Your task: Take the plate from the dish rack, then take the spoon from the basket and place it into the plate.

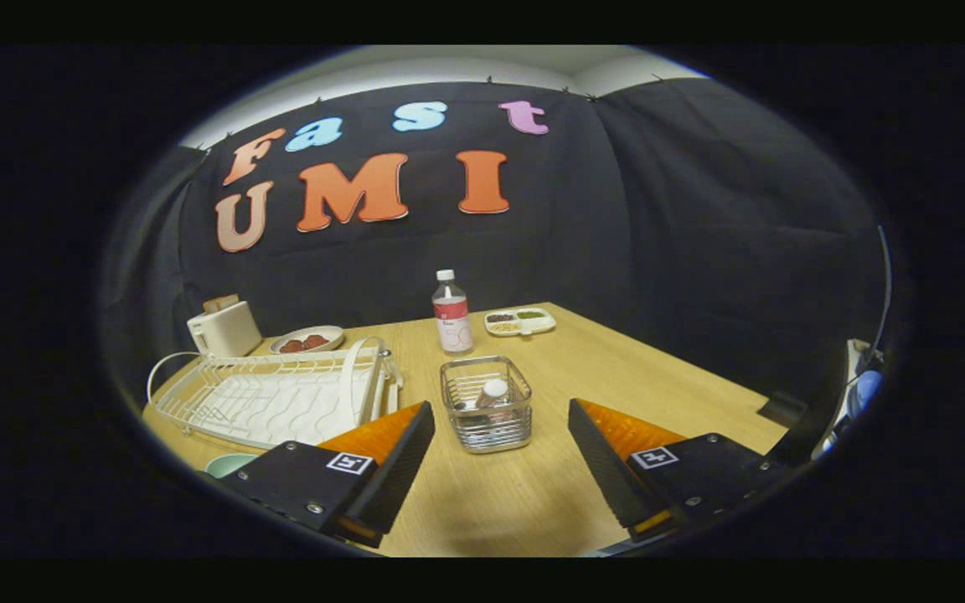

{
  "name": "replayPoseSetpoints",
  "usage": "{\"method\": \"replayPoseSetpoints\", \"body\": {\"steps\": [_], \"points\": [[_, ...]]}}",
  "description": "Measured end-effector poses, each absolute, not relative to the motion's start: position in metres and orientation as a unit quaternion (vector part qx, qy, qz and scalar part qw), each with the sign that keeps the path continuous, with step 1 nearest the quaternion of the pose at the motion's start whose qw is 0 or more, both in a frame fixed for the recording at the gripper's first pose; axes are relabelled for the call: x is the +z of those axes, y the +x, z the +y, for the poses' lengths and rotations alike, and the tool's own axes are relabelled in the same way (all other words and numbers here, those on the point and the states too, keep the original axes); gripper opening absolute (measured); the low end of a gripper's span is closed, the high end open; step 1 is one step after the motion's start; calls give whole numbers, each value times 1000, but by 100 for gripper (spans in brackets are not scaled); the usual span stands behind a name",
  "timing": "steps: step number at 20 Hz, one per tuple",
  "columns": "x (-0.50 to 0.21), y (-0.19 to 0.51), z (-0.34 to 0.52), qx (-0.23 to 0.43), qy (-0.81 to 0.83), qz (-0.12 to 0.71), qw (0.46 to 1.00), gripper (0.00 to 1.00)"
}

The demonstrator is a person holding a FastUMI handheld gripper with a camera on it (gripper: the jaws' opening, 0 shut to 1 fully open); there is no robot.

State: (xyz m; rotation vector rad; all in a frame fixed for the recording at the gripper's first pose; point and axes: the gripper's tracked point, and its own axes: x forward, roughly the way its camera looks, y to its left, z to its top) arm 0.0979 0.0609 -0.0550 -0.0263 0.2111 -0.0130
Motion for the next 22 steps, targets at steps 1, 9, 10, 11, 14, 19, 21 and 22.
{"method": "replayPoseSetpoints", "body": {"steps": [1,9,10,11,14,19,21,22], "points": [[-52,100,63,-3,-18,98,995,94],[-58,115,74,23,-42,89,995,44],[-60,115,75,22,-40,91,995,37],[-60,117,73,22,-35,91,995,29],[-59,115,80,35,-16,88,995,12],[-51,110,73,20,-29,77,996,8],[-44,107,68,12,-35,64,997,8],[-39,105,67,11,-39,62,997,8]]}}
